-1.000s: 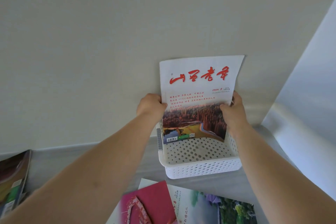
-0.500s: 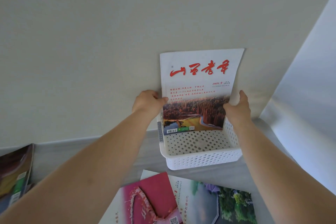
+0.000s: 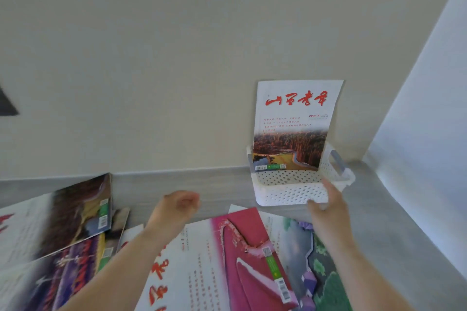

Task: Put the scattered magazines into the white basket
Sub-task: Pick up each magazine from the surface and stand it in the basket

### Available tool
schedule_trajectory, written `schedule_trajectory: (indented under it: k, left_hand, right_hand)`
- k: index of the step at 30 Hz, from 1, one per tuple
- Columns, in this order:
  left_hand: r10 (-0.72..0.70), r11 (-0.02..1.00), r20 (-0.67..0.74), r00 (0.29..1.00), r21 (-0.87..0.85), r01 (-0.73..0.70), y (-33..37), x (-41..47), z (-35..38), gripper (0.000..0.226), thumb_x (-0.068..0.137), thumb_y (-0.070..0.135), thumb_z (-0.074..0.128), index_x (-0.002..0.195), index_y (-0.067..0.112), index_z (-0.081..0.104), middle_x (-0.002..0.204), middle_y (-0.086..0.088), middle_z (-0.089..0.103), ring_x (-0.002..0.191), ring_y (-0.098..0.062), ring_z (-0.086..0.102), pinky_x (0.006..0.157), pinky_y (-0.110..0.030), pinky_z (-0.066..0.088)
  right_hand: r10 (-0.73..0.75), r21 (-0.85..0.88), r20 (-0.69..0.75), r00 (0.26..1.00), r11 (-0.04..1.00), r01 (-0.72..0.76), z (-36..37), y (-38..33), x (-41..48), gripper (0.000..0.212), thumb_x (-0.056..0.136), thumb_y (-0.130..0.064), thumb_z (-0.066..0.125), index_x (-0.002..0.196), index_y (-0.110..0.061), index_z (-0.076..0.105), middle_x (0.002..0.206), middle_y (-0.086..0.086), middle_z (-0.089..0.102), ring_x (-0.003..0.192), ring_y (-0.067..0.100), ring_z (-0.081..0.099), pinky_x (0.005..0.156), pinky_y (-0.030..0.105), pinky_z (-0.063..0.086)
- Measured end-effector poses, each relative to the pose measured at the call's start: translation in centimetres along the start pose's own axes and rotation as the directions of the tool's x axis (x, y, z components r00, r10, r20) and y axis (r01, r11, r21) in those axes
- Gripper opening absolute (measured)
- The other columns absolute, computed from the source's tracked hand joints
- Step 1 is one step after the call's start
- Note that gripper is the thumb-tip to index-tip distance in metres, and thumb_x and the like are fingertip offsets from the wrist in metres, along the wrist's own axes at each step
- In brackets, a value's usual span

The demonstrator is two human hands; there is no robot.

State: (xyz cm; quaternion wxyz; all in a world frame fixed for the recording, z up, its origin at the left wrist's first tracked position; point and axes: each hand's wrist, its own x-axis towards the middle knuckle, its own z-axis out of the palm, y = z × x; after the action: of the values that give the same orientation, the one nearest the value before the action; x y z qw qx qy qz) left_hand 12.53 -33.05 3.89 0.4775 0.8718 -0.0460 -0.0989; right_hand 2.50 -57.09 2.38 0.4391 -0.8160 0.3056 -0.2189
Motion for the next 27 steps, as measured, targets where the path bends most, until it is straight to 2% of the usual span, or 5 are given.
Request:
schedule_trajectory:
  k: [6, 12, 19, 23, 27]
  left_hand:
    - [-0.154, 0.979, 0.029, 0.988, 0.142, 0.149, -8.8, -7.8, -3.3, 0.021, 0.087, 0.021, 0.054, 0.107, 0.023, 0.059, 0.124, -0.004, 0.058, 0.105, -0.017, 0.054, 0.079, -0.022, 0.04]
    - [-0.299, 0.937, 0.054, 0.953, 0.208, 0.282, -12.5, -11.8, -4.4, 0.05, 0.084, 0.025, 0.057, 0.131, 0.016, 0.04, 0.137, -0.005, 0.045, 0.121, -0.022, 0.045, 0.098, -0.03, 0.038]
    - [-0.368, 0.926, 0.156, 0.917, -0.029, 0.376, -13.3, -11.7, -3.6, 0.043, 0.081, -0.004, 0.04, 0.121, 0.011, 0.047, 0.12, -0.009, 0.06, 0.097, -0.022, 0.058, 0.078, -0.031, 0.052]
    - [-0.512, 0.704, 0.129, 0.849, -0.504, 0.501, -12.1, -10.9, -4.6, 0.02, 0.084, -0.006, 0.046, 0.101, 0.001, 0.056, 0.095, -0.008, 0.062, 0.083, -0.024, 0.054, 0.075, -0.032, 0.041]
    - [-0.545, 0.553, 0.251, 0.8, -0.609, 0.568, -12.3, -10.7, -5.1, 0.014, 0.085, 0.006, 0.051, 0.097, 0.002, 0.054, 0.084, -0.014, 0.066, 0.08, -0.028, 0.062, 0.071, -0.037, 0.048]
  right_hand:
    - [-0.042, -0.458, 0.391, 0.919, 0.858, 0.233, 6.1, 2.4, -9.7, 0.06, 0.09, -0.047, 0.038, 0.141, -0.027, 0.013, 0.154, -0.002, 0.011, 0.142, 0.02, 0.006, 0.116, 0.039, 0.004]
    - [-0.016, -0.623, 0.511, 0.859, 0.682, 0.383, 9.1, 4.0, -12.9, 0.062, 0.09, -0.055, 0.024, 0.143, -0.028, 0.006, 0.156, 0.0, 0.0, 0.143, 0.024, -0.007, 0.114, 0.044, -0.009]
    - [0.003, -0.675, 0.509, 0.861, 0.622, 0.397, 9.6, 4.7, -13.2, 0.061, 0.091, -0.054, 0.015, 0.143, -0.027, 0.0, 0.156, 0.003, -0.003, 0.142, 0.026, -0.009, 0.113, 0.044, -0.012]
    - [0.008, -0.694, 0.51, 0.86, 0.594, 0.406, 9.5, 4.7, -13.1, 0.067, 0.086, -0.061, 0.002, 0.143, -0.028, -0.003, 0.156, 0.002, -0.005, 0.142, 0.026, -0.009, 0.114, 0.046, -0.01]
    - [0.016, -0.701, 0.522, 0.853, 0.578, 0.418, 9.2, 4.1, -13.1, 0.132, 0.027, -0.067, -0.05, 0.143, -0.029, -0.001, 0.156, 0.0, -0.002, 0.143, 0.024, -0.007, 0.114, 0.043, -0.009]
